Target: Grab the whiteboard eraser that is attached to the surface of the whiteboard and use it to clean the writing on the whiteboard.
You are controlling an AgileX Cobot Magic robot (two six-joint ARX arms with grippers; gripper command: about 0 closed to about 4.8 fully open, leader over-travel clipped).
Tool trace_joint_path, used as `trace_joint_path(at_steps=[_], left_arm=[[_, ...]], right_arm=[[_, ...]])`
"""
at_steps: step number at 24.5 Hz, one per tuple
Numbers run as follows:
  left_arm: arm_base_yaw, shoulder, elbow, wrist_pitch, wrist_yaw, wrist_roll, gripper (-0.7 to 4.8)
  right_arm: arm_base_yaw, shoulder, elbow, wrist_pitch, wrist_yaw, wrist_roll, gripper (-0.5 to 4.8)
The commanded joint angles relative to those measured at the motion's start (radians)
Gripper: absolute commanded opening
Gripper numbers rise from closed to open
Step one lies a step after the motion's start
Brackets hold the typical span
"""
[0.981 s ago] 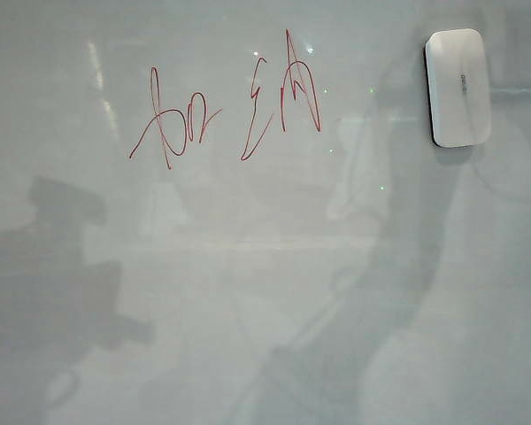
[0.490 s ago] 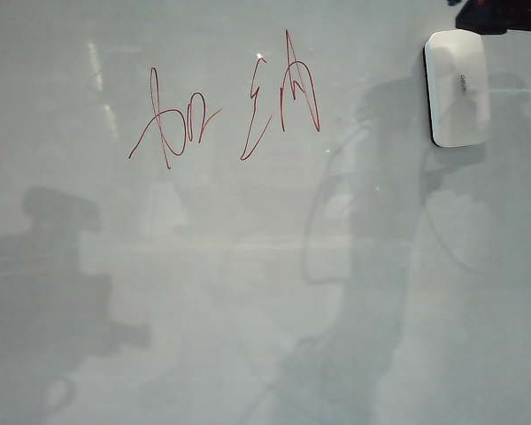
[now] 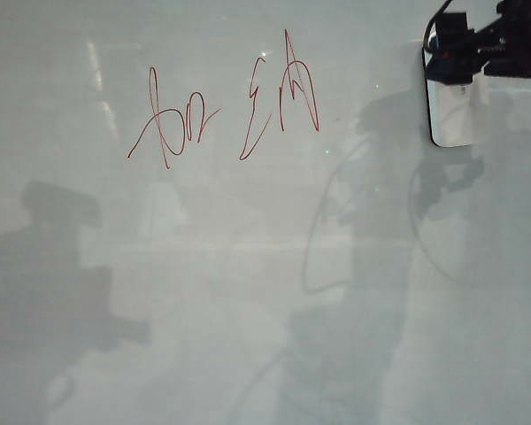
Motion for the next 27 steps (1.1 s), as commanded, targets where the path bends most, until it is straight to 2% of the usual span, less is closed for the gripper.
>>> trace_joint_path(at_steps=[1, 15, 18, 21, 23, 24, 27], left_arm=[[0.0, 0.0, 0.003, 0.016, 0.004, 0.0, -0.05], [-0.001, -0.001, 0.003, 0.016, -0.002, 0.001, -0.05], [0.0, -0.001, 0.003, 0.017, -0.001, 0.001, -0.05], [0.0, -0.001, 0.003, 0.017, -0.005, 0.001, -0.05], [0.0, -0.001, 0.003, 0.017, -0.005, 0.005, -0.05], [0.0, -0.001, 0.003, 0.017, -0.006, 0.005, -0.05], [0.0, -0.001, 0.003, 0.017, -0.006, 0.039, -0.05]], right_arm=[[0.0, 0.053, 0.006, 0.106, 0.006, 0.0, 4.1], [0.006, 0.202, 0.106, 0.142, 0.042, 0.0, 4.08], [0.018, 0.202, 0.11, 0.142, 0.043, 0.0, 2.63], [0.034, 0.2, 0.109, 0.126, 0.049, 0.0, 1.92], [0.061, 0.192, 0.109, 0.089, 0.111, -0.001, 1.36], [0.096, 0.185, 0.109, 0.071, 0.189, -0.003, 1.34], [0.161, 0.173, 0.11, 0.06, 0.28, -0.036, 1.34]])
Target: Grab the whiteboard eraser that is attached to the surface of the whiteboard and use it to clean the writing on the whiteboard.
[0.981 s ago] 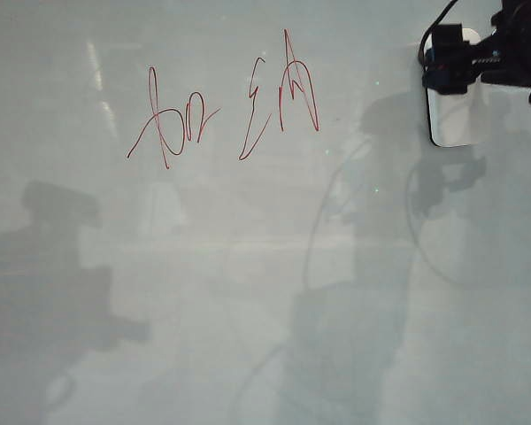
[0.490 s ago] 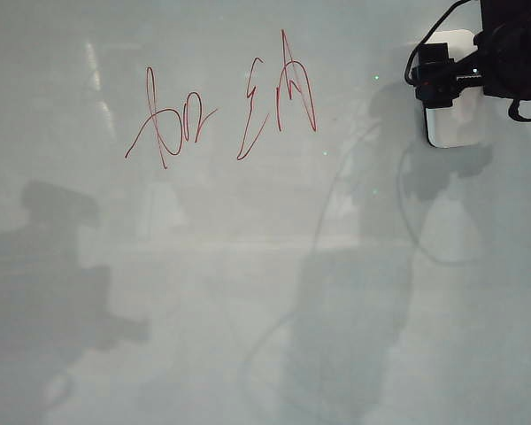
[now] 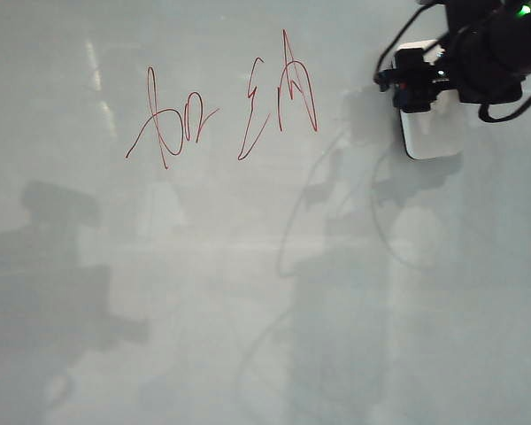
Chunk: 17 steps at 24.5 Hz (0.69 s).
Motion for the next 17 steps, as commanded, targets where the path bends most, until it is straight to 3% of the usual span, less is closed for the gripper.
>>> trace_joint_path(at_steps=[1, 6, 11, 15, 17], left_arm=[[0.0, 0.001, 0.003, 0.013, -0.002, 0.047, -0.05], [0.0, 0.001, 0.003, 0.013, -0.002, 0.047, -0.05], [0.0, 0.001, 0.003, 0.012, -0.002, 0.046, -0.05], [0.0, 0.001, 0.003, 0.012, -0.001, 0.046, -0.05], [0.0, 0.001, 0.003, 0.011, -0.001, 0.046, -0.05]], right_arm=[[0.063, -0.024, 0.005, 0.013, 0.114, -0.031, 1.34], [0.228, -0.035, 0.017, 0.018, 0.307, -0.132, 1.34], [0.341, -0.01, 0.071, 0.019, 0.359, -0.189, 1.34], [0.363, 0.055, 0.153, 0.013, 0.377, -0.219, 1.36], [0.386, 0.119, 0.23, 0.011, 0.38, -0.422, 1.39]])
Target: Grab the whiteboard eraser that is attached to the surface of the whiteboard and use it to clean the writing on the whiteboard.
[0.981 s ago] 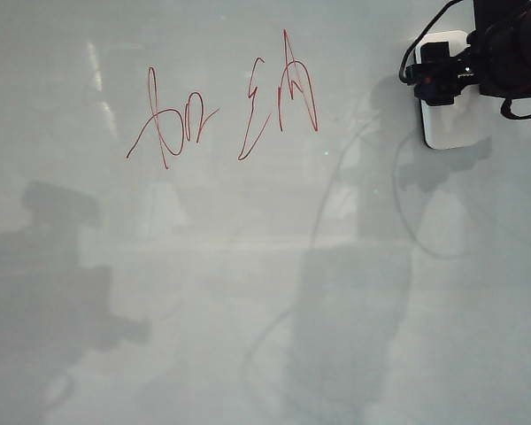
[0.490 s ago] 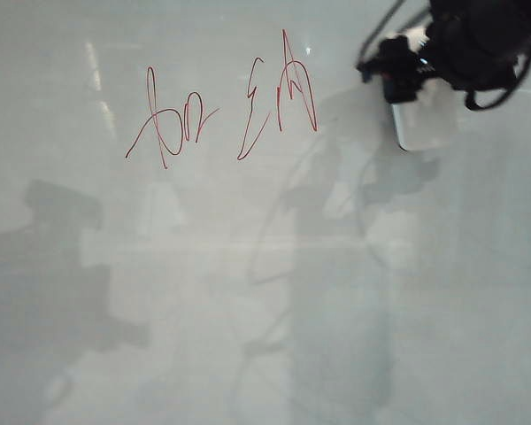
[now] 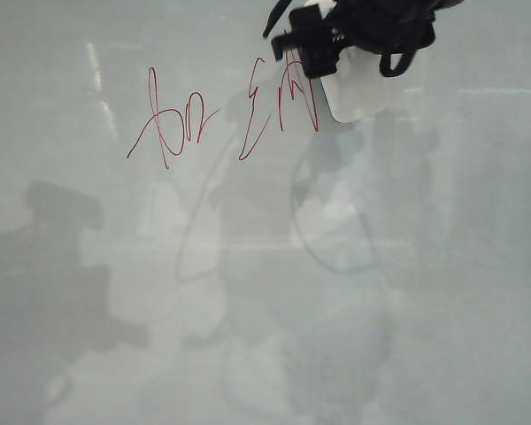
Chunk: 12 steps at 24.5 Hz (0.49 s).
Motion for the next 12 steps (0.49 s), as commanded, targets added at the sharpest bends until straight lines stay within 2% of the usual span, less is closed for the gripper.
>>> trace_joint_path(at_steps=[1, 3, 7, 8, 12], left_arm=[[0.0, 0.001, 0.003, 0.012, 0.002, 0.004, -0.05], [0.0, 0.001, 0.003, 0.011, 0.005, 0.004, -0.05], [0.0, 0.001, 0.003, 0.012, 0.007, 0.003, -0.05], [0.0, 0.001, 0.003, 0.011, 0.008, 0.003, -0.05], [0.0, 0.001, 0.003, 0.012, 0.004, 0.003, -0.05]], right_arm=[[0.03, 0.062, 0.094, 0.019, 0.007, -0.276, 1.39], [0.048, 0.091, 0.137, 0.02, 0.005, -0.417, 1.39], [0.085, 0.119, 0.214, -0.014, 0.005, -0.618, 1.39], [0.101, 0.119, 0.246, -0.063, 0.007, -0.715, 1.4], [0.121, 0.118, 0.342, -0.19, 0.072, -0.941, 1.59]])
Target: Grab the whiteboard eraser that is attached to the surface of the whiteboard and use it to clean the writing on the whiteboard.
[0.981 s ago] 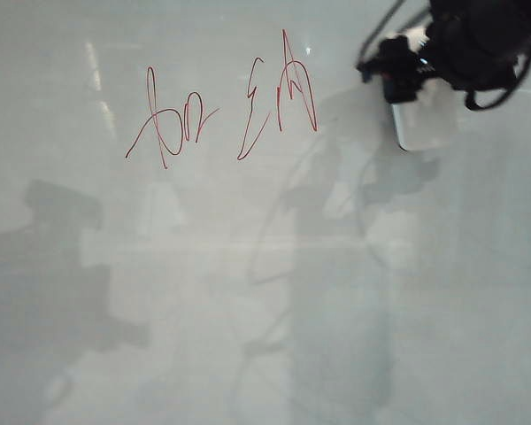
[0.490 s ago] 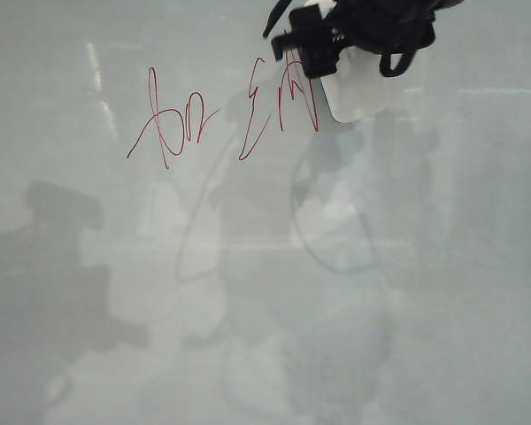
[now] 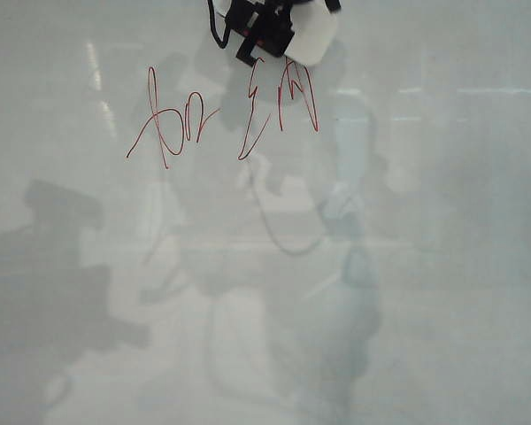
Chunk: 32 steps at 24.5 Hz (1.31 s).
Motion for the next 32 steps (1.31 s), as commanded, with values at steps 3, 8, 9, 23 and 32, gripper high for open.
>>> trace_joint_path(at_steps=[3, 8, 9, 23, 32], left_arm=[[0.0, 0.001, 0.003, 0.011, 0.001, 0.003, -0.05], [0.0, 0.001, 0.003, 0.012, 0.0, 0.003, -0.05], [0.0, 0.001, 0.003, 0.012, 0.0, 0.003, -0.05], [0.0, 0.001, 0.003, 0.012, 0.001, 0.003, -0.05], [0.0, 0.001, 0.003, 0.012, 0.0, 0.003, -0.05]], right_arm=[[0.002, -0.007, 0.1, -0.138, 0.049, -0.205, 1.62], [0.001, -0.006, 0.152, -0.243, 0.024, -0.258, 1.68], [0.001, -0.006, 0.157, -0.266, 0.006, -0.259, 1.68], [-0.029, 0.169, 0.158, -0.337, -0.02, -0.259, 1.68], [0.004, 0.185, 0.158, -0.222, 0.199, -0.27, 1.7]])
